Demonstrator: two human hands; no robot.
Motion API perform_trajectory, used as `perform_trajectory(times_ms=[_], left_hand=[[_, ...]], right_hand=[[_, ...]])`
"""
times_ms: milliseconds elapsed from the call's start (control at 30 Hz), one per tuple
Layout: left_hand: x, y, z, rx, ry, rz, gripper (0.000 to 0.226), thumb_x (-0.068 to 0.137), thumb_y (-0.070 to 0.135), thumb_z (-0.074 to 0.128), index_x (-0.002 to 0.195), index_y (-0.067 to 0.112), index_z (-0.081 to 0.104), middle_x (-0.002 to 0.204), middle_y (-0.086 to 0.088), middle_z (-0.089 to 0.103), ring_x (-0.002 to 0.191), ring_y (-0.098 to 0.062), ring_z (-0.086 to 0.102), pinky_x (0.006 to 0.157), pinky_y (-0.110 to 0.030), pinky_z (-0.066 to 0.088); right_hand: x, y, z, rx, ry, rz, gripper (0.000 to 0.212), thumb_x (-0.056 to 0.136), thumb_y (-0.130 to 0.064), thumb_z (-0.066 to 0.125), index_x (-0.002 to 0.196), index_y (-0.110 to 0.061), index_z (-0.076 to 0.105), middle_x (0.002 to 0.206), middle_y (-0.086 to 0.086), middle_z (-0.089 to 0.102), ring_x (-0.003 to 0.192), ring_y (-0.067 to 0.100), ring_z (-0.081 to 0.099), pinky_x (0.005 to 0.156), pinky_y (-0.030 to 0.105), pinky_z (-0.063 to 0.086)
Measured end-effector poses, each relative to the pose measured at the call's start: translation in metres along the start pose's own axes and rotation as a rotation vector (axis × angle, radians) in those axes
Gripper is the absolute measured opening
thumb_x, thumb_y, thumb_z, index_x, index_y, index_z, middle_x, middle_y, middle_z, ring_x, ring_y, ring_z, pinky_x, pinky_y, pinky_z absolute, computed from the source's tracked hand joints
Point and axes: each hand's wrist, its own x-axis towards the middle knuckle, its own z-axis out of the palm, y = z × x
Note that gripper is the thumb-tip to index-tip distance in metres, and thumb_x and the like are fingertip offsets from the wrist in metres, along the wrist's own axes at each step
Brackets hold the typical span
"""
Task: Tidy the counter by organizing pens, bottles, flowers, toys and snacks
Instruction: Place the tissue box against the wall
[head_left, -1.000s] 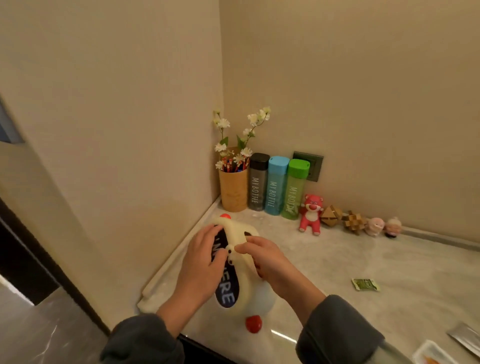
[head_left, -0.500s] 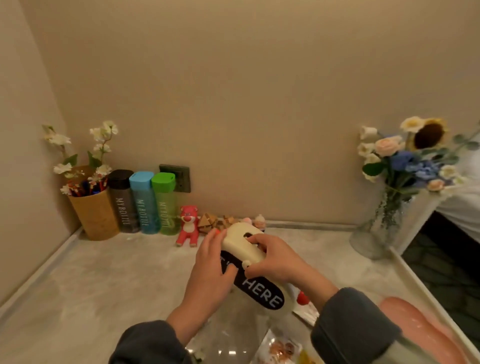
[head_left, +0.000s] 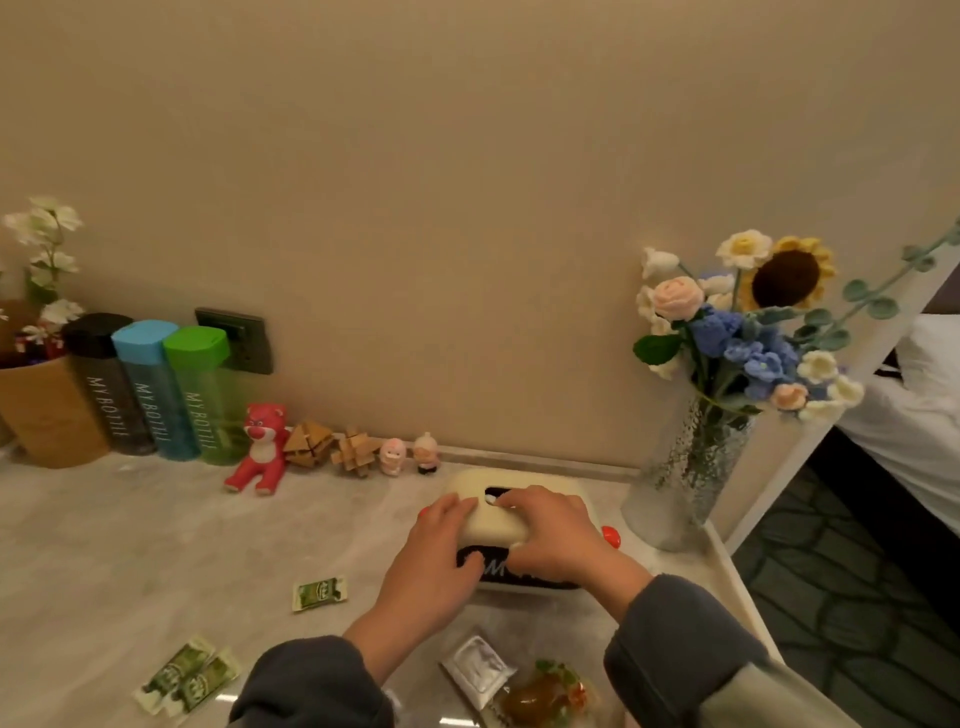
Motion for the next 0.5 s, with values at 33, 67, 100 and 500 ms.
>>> perform_trajectory(times_ms=[33, 67, 100, 500], left_hand=[[0.006, 0.002, 0.003, 0.006, 0.005, -0.002, 0.062, 0.090, 0.030, 0.054, 0.146, 0.033, 0.027, 0.155, 0.009, 0.017, 0.139, -0.009, 0.025, 0.106, -0.021, 0.027], [0.013, 0.003, 0.004, 0.009, 0.007, -0.005, 0.062, 0.090, 0.030, 0.054, 0.146, 0.033, 0.027, 0.156, 0.009, 0.017, 0.139, -0.010, 0.026, 0.106, -0.022, 0.028], [0.019, 0.003, 0.006, 0.009, 0.003, -0.006, 0.062, 0.090, 0.030, 0.053, 0.147, 0.033, 0.028, 0.156, 0.009, 0.017, 0.139, -0.010, 0.027, 0.105, -0.022, 0.029], [0.074, -0.002, 0.024, 0.034, -0.065, 0.023, 0.070, 0.094, 0.017, 0.050, 0.150, 0.037, 0.015, 0.160, 0.010, -0.001, 0.144, -0.007, 0.016, 0.096, -0.011, 0.023]], right_hand=[[0.006, 0.007, 0.000, 0.004, 0.013, -0.011, 0.076, 0.064, -0.034, 0.065, 0.137, -0.039, 0.045, 0.126, -0.008, 0.054, 0.116, 0.017, 0.052, 0.094, 0.029, 0.032], [0.011, 0.012, -0.001, 0.000, 0.028, -0.025, 0.076, 0.064, -0.035, 0.064, 0.137, -0.041, 0.045, 0.124, -0.008, 0.055, 0.115, 0.017, 0.052, 0.093, 0.029, 0.032], [0.016, 0.017, -0.001, -0.007, 0.043, -0.037, 0.075, 0.065, -0.035, 0.064, 0.138, -0.042, 0.044, 0.121, -0.008, 0.055, 0.114, 0.017, 0.053, 0.092, 0.029, 0.032], [0.060, 0.051, 0.007, -0.002, 0.198, -0.072, 0.069, 0.080, -0.035, 0.058, 0.146, -0.040, 0.037, 0.116, -0.005, 0.053, 0.113, 0.018, 0.046, 0.099, 0.033, 0.025]])
